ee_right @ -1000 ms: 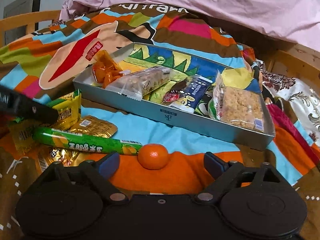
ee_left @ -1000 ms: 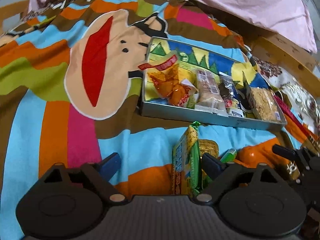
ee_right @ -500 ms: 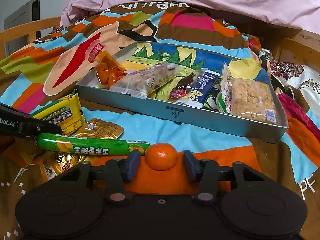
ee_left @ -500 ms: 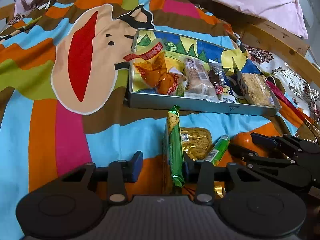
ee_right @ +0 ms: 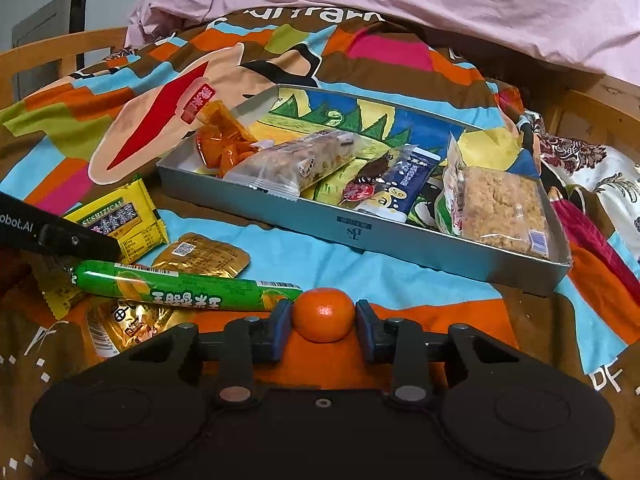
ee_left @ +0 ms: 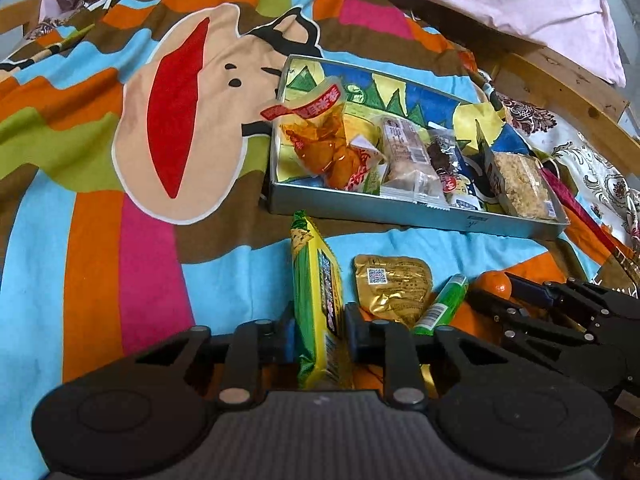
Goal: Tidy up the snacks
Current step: 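Lift the orange with the right gripper while the left gripper lifts the green-wrapped snack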
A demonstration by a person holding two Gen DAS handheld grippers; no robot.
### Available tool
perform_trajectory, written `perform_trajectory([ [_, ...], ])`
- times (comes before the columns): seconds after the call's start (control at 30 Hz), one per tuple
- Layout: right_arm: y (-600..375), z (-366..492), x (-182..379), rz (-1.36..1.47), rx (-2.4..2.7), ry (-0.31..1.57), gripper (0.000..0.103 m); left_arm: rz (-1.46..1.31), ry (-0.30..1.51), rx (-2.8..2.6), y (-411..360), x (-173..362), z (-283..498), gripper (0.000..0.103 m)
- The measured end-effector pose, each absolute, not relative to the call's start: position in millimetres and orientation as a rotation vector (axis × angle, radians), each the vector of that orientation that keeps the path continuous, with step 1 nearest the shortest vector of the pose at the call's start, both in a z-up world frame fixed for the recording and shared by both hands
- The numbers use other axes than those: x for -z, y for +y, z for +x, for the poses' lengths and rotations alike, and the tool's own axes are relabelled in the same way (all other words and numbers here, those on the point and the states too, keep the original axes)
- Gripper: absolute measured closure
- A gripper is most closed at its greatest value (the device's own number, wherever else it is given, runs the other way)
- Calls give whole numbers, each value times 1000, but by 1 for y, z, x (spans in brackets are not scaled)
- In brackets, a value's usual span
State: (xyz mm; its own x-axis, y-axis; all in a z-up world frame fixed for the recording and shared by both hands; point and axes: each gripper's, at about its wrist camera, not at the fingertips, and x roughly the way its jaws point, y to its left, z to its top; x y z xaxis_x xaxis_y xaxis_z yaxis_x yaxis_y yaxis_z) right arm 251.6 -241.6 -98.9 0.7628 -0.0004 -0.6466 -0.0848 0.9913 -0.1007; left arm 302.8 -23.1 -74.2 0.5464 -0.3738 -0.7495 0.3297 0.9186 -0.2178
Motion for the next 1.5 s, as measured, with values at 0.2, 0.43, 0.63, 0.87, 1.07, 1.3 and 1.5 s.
perform_trajectory([
  [0.2,-235,247,97,-172,-51,689,67,-30,874,430,-27,69,298,89],
  [0.43,-231,245,94,-207,-58,667,67,-31,847,418,-26,65,296,90],
  [0.63,-231,243,92,-212,-49,655,67,-36,825,410,-24,62,295,90],
  [0.87,-230,243,90,-214,-42,642,67,-47,801,405,-24,59,295,90],
  [1.07,-229,241,87,-220,-39,622,67,-57,763,399,-22,52,292,90],
  [1.3,-227,239,83,-221,-36,603,67,-61,720,399,-23,45,289,90],
  [1.5,-226,238,82,-227,-40,591,67,-32,690,397,-26,41,286,90],
])
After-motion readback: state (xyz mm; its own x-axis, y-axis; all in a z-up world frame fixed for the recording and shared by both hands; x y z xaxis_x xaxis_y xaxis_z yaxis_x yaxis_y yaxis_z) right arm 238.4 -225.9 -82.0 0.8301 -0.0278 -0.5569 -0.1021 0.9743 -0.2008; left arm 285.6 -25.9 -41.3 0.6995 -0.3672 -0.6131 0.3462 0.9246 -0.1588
